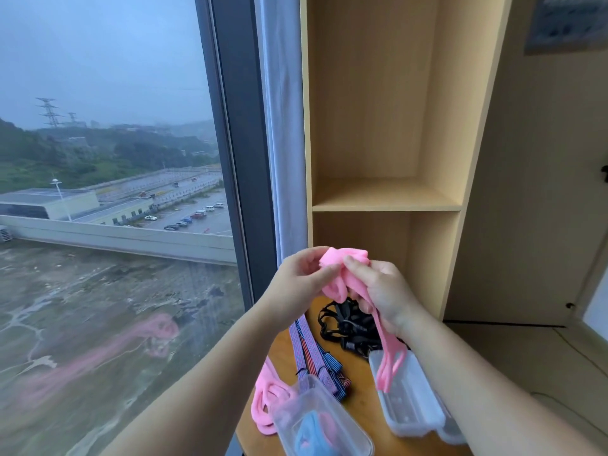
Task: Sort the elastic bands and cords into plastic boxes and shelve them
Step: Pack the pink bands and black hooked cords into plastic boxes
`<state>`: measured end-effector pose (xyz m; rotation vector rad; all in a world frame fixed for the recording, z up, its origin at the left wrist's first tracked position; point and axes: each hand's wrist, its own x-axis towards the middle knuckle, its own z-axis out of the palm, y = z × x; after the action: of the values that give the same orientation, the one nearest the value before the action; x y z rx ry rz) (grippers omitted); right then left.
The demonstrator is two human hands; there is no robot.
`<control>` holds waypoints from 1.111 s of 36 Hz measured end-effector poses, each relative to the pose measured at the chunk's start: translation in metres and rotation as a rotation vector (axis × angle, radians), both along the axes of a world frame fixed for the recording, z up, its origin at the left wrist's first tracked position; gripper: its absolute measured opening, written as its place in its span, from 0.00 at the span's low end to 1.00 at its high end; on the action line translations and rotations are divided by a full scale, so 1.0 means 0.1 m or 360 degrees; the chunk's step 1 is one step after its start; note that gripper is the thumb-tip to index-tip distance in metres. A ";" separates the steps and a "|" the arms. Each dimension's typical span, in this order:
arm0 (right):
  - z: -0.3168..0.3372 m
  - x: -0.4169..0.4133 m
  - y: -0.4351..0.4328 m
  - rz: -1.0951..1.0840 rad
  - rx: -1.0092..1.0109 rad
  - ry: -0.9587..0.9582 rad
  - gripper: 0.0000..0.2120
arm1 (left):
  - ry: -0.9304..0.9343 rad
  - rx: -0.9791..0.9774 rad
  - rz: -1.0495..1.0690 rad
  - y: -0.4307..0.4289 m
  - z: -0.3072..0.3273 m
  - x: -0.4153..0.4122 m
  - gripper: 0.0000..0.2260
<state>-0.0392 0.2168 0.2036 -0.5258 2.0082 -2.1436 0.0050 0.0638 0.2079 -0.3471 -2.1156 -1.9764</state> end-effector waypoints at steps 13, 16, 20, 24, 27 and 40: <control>0.04 0.07 0.01 0.0074 0.0003 -0.0300 0.34 | 0.0736 -0.1104 0.0825 0.10 -0.17 -0.02 0.10; 0.01 0.08 -0.02 0.0009 -0.0026 -0.0278 0.32 | 0.0825 -0.1178 0.0849 0.13 -0.18 -0.02 0.08; 0.00 0.07 -0.01 -0.0012 -0.0111 -0.0260 0.30 | 0.0708 -0.1037 0.0774 0.13 -0.18 0.00 0.11; 0.01 0.05 0.04 0.0123 -0.0098 -0.0199 0.23 | 0.0575 -0.0849 0.0537 0.07 -0.13 0.07 0.17; 0.05 0.05 0.07 0.0276 -0.0059 -0.0105 0.20 | 0.0348 -0.0659 0.0380 0.03 -0.10 0.11 0.19; 0.10 -0.02 0.16 0.0415 0.0080 -0.0108 0.19 | 0.0266 -0.0378 0.0184 0.03 -0.04 0.12 0.08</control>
<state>-0.0412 0.2326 0.2131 -0.6576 1.8386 -1.9263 0.0174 0.0664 0.2036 -0.4055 -2.2108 -1.5789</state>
